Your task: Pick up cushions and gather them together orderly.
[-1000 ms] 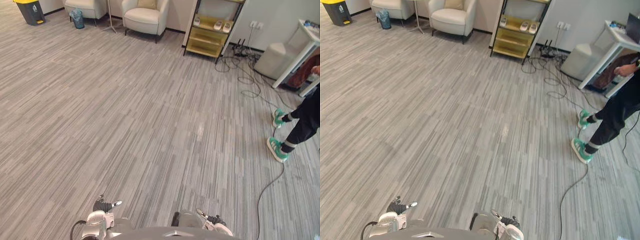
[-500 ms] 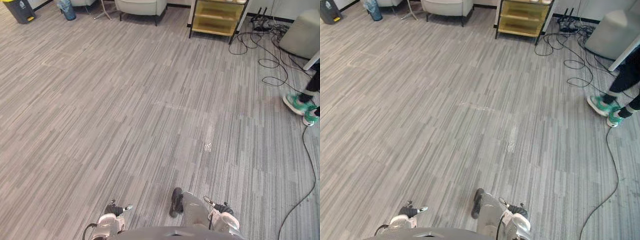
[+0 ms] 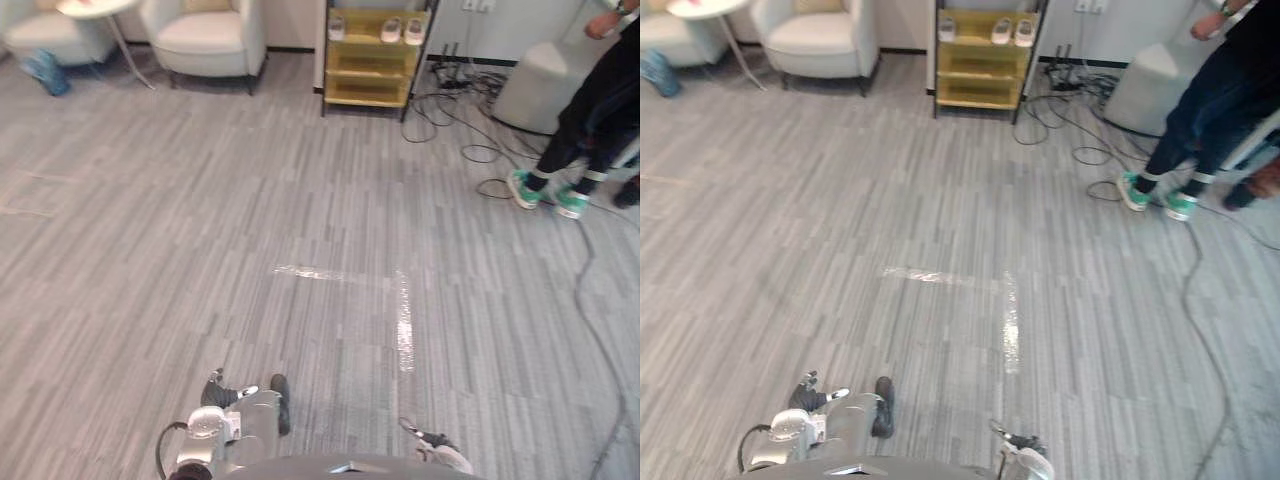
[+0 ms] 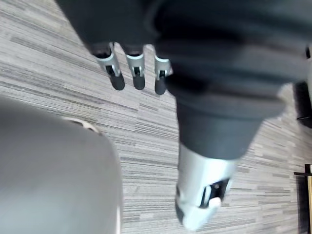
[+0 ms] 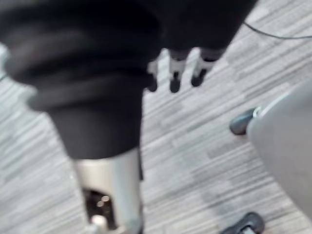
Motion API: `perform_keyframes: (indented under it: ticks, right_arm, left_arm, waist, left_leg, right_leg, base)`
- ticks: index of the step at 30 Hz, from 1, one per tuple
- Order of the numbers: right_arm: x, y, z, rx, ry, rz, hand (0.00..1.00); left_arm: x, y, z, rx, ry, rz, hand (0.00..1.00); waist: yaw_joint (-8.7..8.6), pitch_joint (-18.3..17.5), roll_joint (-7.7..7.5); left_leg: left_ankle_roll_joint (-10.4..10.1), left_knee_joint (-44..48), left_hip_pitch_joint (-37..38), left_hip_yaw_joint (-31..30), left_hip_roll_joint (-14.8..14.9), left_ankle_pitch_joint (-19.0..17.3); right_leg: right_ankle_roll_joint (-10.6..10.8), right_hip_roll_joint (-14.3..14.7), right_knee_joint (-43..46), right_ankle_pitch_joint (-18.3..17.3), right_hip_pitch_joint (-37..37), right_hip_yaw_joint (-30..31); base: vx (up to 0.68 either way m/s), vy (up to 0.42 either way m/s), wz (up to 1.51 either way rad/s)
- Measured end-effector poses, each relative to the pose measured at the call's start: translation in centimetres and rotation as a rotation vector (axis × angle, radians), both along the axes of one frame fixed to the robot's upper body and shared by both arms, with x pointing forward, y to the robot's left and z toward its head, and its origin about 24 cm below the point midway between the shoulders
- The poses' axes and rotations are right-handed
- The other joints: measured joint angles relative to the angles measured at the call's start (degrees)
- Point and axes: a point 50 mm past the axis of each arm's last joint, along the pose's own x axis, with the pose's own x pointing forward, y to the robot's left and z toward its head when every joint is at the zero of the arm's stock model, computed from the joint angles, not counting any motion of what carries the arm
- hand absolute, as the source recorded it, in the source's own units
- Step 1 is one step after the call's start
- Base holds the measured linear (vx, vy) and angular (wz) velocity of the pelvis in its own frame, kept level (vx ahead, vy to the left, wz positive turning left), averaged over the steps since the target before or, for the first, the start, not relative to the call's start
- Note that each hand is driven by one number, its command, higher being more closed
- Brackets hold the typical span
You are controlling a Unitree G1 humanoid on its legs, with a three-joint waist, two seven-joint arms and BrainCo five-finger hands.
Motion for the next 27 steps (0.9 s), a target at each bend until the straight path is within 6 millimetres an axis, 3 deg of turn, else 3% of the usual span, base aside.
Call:
perform_keyframes:
  ticks: [2,4,6,7,8,11,13,15,16,18,21,24,26,27]
  right_arm:
    - [-0.2,-0.3,0.0,-0.001,0.001,-0.027,0.00]
    - [-0.2,-0.3,0.0,0.000,0.002,-0.031,0.00]
    - [-0.2,-0.3,0.0,0.000,0.002,-0.030,0.00]
    - [-0.2,-0.2,0.0,0.002,0.001,-0.029,0.00]
    - [-0.3,0.0,-0.1,0.009,0.002,-0.031,0.00]
    - [-0.2,-1.1,0.1,-0.021,0.002,-0.032,0.00]
    - [-0.4,-1.3,0.1,-0.021,0.005,-0.045,0.00]
    - [-0.8,-1.4,0.1,-0.024,0.014,-0.051,0.00]
    - [-1.2,-1.5,0.0,-0.026,0.024,-0.052,0.00]
    - [-1.4,-1.4,-0.1,-0.023,0.030,-0.047,0.00]
    - [-1.5,-1.3,-0.1,-0.017,0.037,-0.049,0.00]
    - [-1.5,-1.4,-0.1,-0.014,0.042,-0.054,0.00]
    - [-2.2,-0.5,-0.6,0.024,0.075,-0.074,0.00]
    - [-2.3,-0.4,-0.7,0.027,0.081,-0.070,0.00]
  left_arm:
    - [-0.1,-0.3,-0.1,-0.009,0.002,0.003,0.00]
    - [-0.4,-0.2,-0.2,-0.009,0.009,0.010,0.00]
    - [-0.6,0.0,-0.2,-0.008,0.014,0.025,0.00]
    - [-0.6,0.1,-0.2,-0.005,0.014,0.029,0.00]
    - [-1.0,0.3,-0.3,-0.003,0.022,0.046,0.00]
    - [-1.5,-1.1,-0.7,-0.046,0.042,0.062,0.00]
    - [-1.5,-1.1,-0.7,-0.050,0.040,0.070,0.00]
    - [-1.5,-0.9,-0.6,-0.056,0.036,0.092,0.00]
    - [-1.3,-0.6,-0.5,-0.056,0.025,0.107,0.00]
    - [-1.2,-0.5,-0.4,-0.059,0.006,0.105,0.00]
    - [-1.0,-0.7,-0.3,-0.061,-0.001,0.088,0.00]
    - [-0.9,-1.1,-0.4,-0.060,0.005,0.065,0.00]
    - [-1.1,-0.3,-0.5,-0.034,0.020,0.050,0.00]
    - [-1.1,-0.2,-0.5,-0.033,0.021,0.053,0.00]
  waist:
    - [0.03,0.31,0.28]
    - [-0.10,0.31,0.35]
    - [-0.07,0.30,0.36]
    - [-0.05,0.32,0.34]
    - [0.05,0.17,-0.77]
    - [0.07,-0.40,3.21]
    - [0.06,-0.47,3.91]
    - [-0.16,-0.25,4.32]
    - [0.29,0.10,4.01]
    - [0.75,0.18,4.24]
    - [1.05,0.18,4.33]
    - [1.45,-0.18,4.98]
    - [1.57,-1.54,1.88]
    - [1.77,-1.39,2.21]
  left_leg:
    - [-0.47,-3.10,3.86,-0.75,0.04,-0.02]
    - [-1.97,-4.12,5.13,-1.24,0.25,-0.89]
    - [-3.67,-3.99,6.13,-1.38,0.62,-1.94]
    - [-4.90,-3.54,6.79,-1.83,1.02,-2.76]
    - [-6.46,-3.02,7.44,-2.88,1.25,-4.37]
    - [-7.92,-2.26,8.24,-4.31,5.55,-5.34]
    - [-8.78,4.90,5.31,-6.09,7.36,-4.65]
    - [-8.84,17.50,-0.07,-8.98,9.57,-1.99]
    - [-8.15,26.74,-4.05,-9.88,11.43,1.15]
    - [-7.84,32.35,-7.71,-9.59,12.29,1.09]
    - [-8.42,24.82,-9.53,-7.19,11.74,0.62]
    - [-9.00,3.98,-6.95,-7.47,9.03,2.32]
    - [-7.02,-2.88,-4.06,-6.33,5.30,5.19]
    - [-6.87,-3.65,-3.48,-5.67,4.84,5.32]
  right_leg:
    - [-0.74,0.81,-11.95,-1.11,-0.43,-3.45]
    - [-1.48,2.63,-23.87,-0.41,-0.52,-2.29]
    - [-2.77,4.00,-33.35,2.99,-0.99,-0.24]
    - [-3.33,4.54,-37.12,6.43,-0.94,0.56]
    - [-2.74,4.77,-39.71,11.96,0.00,0.56]
    - [-4.24,8.23,-38.58,8.29,0.72,-1.44]
    - [-4.92,9.70,-38.75,6.14,2.04,-2.34]
    - [-5.44,10.88,-39.93,5.02,5.14,-4.05]
    - [-5.86,11.85,-40.95,4.41,7.56,-4.52]
    - [-6.06,12.38,-42.68,3.51,10.28,-4.33]
    - [-5.23,12.32,-46.15,5.01,12.65,-2.67]
    - [-3.27,11.71,-46.24,5.73,12.76,-0.82]
    - [-1.74,9.96,-50.41,7.48,13.47,1.78]
    - [-1.45,9.57,-52.35,8.61,14.64,1.88]
  base:
    - [0.34,-0.038,0.26]
    - [0.28,-0.091,0.24]
    - [0.23,-0.115,0.23]
    - [0.37,-0.208,0.24]
    - [0.37,-0.240,0.17]
    - [0.31,-0.293,0.10]
    - [0.26,-0.255,0.22]
    - [0.18,-0.184,0.31]
    - [0.16,-0.131,0.12]
    - [0.16,-0.102,-0.05]
    - [0.16,0.026,-0.28]
    - [0.16,0.149,-0.27]
    - [0.14,0.120,-0.02]
    - [0.14,0.131,-0.02]
